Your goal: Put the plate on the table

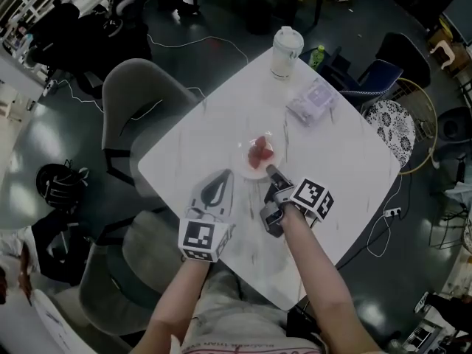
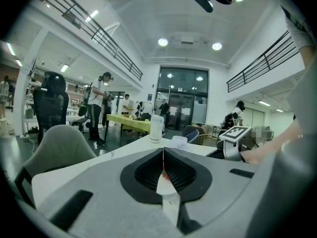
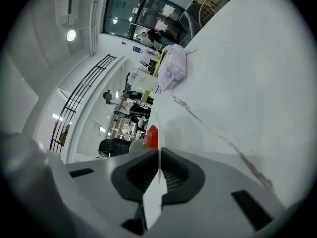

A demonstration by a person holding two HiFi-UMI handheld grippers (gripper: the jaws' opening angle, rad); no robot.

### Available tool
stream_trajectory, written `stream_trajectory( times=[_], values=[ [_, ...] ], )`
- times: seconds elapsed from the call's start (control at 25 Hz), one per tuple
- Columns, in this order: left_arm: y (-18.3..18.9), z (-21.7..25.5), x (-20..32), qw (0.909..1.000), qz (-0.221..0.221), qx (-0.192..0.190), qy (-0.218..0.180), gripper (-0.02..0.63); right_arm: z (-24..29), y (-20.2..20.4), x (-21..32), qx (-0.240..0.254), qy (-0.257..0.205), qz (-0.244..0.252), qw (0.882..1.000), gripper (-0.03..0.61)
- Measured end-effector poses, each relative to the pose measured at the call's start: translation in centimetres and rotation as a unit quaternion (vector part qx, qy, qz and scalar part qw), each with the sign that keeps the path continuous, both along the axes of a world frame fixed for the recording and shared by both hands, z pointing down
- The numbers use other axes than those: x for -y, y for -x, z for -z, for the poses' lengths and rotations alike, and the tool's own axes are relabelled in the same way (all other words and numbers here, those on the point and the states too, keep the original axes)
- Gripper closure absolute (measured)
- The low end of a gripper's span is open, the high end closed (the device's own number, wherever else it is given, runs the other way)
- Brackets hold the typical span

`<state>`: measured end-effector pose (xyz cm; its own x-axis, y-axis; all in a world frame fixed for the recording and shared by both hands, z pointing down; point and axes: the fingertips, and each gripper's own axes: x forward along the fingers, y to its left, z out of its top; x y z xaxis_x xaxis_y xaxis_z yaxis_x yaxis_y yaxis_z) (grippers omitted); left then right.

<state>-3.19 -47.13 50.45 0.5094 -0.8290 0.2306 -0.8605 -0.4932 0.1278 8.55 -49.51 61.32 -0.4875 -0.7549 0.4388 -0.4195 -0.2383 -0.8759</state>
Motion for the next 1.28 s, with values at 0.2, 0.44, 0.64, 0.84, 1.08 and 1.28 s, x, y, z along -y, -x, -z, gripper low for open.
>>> stream_trajectory(
  times=[0.2,0.44,0.64,0.84,1.08,1.28],
  values=[
    [0.2,-0.6,0.3,1.0000,0.003,-0.001,0.007,0.607,-1.3,-0.1,0.9,-0.065,0.010,0.019,0.998,0.569],
    [0.5,-0.7,0.2,0.9999,0.004,0.001,0.010,0.606,-2.3,-0.7,1.7,-0.171,0.016,0.035,0.985,0.558],
    [0.8,-0.5,0.1,0.9999,0.008,0.003,0.010,0.606,-3.2,-1.6,1.8,-0.259,0.028,0.059,0.964,0.524],
    [1.2,-0.4,-0.2,0.9999,0.011,0.008,0.010,0.606,-3.3,-1.9,1.7,-0.339,0.010,0.087,0.937,0.497],
    [1.5,0.1,-1.1,0.9999,0.008,0.012,0.005,0.606,-1.9,-1.9,1.4,-0.404,-0.046,0.107,0.907,0.494],
    [1.4,1.7,-1.8,0.9999,0.002,0.009,-0.007,0.606,1.9,-1.2,0.3,-0.434,-0.115,0.119,0.885,0.526]
  ],
)
